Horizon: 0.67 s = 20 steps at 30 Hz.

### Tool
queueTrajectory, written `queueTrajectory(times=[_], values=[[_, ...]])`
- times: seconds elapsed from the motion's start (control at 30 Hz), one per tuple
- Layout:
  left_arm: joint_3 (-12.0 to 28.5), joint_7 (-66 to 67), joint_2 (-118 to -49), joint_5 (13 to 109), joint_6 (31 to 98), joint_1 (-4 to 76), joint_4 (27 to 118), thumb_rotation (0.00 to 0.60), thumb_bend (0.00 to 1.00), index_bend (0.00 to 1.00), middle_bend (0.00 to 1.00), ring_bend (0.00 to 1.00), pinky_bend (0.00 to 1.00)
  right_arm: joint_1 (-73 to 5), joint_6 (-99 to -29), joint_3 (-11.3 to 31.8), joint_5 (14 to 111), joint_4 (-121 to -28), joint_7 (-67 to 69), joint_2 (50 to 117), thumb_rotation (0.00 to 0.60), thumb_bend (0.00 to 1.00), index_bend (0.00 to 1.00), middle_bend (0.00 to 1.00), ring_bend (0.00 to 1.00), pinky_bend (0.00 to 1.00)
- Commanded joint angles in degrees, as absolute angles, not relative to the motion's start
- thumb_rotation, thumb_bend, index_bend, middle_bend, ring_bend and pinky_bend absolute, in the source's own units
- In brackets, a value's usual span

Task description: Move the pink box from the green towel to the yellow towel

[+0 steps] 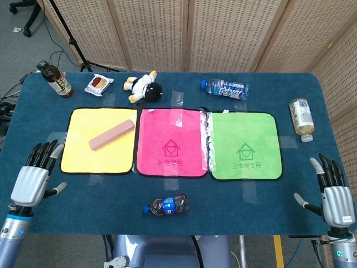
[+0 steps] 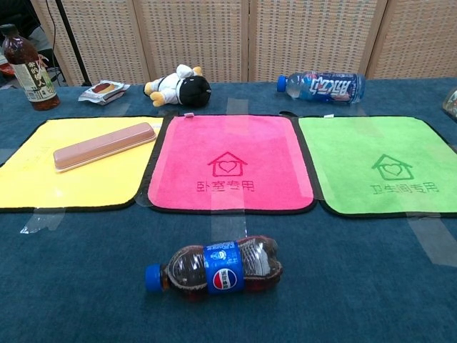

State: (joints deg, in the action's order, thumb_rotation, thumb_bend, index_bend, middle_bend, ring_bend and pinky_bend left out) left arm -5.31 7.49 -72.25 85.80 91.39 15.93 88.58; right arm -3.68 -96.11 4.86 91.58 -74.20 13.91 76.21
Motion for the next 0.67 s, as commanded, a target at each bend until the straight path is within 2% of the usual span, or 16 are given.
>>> queueTrajectory(times=[0.03,0.17,0.67], values=[[-6.06,8.41,-73.23,86.27,92.08,14.17,86.95,0.6,0.05,0.0,0.0,0.0,0.0,-3.56,-95.66,4.4,91.84,-74.75,12.6,75.43,0.6,0.15,0.03,0.0,0.0,0.0],[-5.91,8.08,-73.93,85.94,91.44,13.12,84.47,0.6,0.06,0.0,0.0,0.0,0.0,-3.72,-94.35,3.99,91.67,-75.67,10.58,74.6,0.6,0.15,0.03,0.0,0.0,0.0],[-3.33,5.26,-72.78,86.74,89.76,11.75,84.15,0.6,0.06,0.0,0.0,0.0,0.0,-3.95,-93.1,3.39,92.09,-78.78,8.11,74.03,0.6,0.15,0.03,0.0,0.0,0.0]])
